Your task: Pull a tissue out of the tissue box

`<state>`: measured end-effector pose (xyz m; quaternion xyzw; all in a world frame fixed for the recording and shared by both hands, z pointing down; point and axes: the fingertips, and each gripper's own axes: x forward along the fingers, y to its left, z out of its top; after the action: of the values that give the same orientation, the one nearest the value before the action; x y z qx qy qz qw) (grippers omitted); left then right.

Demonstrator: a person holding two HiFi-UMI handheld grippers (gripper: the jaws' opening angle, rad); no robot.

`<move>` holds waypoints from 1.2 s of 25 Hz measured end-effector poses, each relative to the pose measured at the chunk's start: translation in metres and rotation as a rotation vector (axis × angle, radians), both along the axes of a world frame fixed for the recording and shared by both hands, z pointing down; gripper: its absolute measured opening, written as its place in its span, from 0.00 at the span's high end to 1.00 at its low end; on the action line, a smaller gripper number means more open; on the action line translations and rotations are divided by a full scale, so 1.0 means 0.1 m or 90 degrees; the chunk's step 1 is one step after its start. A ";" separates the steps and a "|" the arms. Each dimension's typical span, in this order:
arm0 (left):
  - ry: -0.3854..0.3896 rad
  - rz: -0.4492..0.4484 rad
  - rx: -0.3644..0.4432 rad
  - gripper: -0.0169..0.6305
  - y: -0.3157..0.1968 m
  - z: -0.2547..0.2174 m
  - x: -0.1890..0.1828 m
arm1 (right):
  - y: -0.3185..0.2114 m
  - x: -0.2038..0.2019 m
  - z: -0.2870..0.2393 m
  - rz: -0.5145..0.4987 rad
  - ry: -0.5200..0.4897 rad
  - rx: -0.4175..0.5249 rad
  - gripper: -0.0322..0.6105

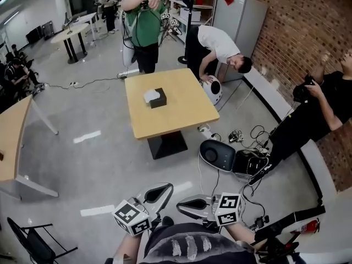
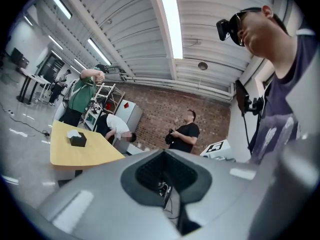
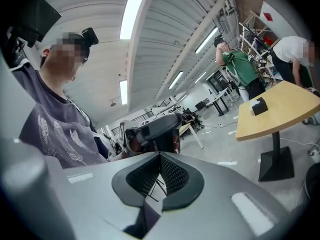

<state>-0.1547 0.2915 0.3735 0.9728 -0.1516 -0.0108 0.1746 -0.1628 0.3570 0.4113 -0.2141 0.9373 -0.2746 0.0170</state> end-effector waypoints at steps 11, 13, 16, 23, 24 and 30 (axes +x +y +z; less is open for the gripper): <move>0.023 -0.063 -0.025 0.97 -0.31 0.08 -0.57 | -0.25 -0.51 0.07 -0.067 0.050 -0.008 0.95; 0.021 -0.058 -0.023 0.97 -0.34 0.09 -0.56 | -0.30 -0.52 0.07 -0.061 0.045 -0.009 0.95; 0.017 -0.051 -0.018 0.97 -0.37 0.08 -0.54 | -0.36 -0.51 0.07 -0.048 0.027 -0.015 0.95; -0.011 -0.064 -0.021 0.97 -0.49 0.06 -0.50 | -0.52 -0.47 0.04 -0.066 0.012 -0.011 0.95; -0.012 -0.061 -0.023 0.97 -0.51 0.07 -0.46 | -0.54 -0.44 0.04 -0.067 0.013 -0.012 0.95; -0.030 -0.015 -0.020 0.97 -0.65 0.08 -0.05 | -0.78 -0.09 0.02 -0.013 -0.015 -0.011 0.95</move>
<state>-0.1593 0.2261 0.3815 0.9682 -0.1670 0.0123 0.1860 -0.1715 0.2790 0.4132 -0.2011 0.9367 -0.2857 0.0233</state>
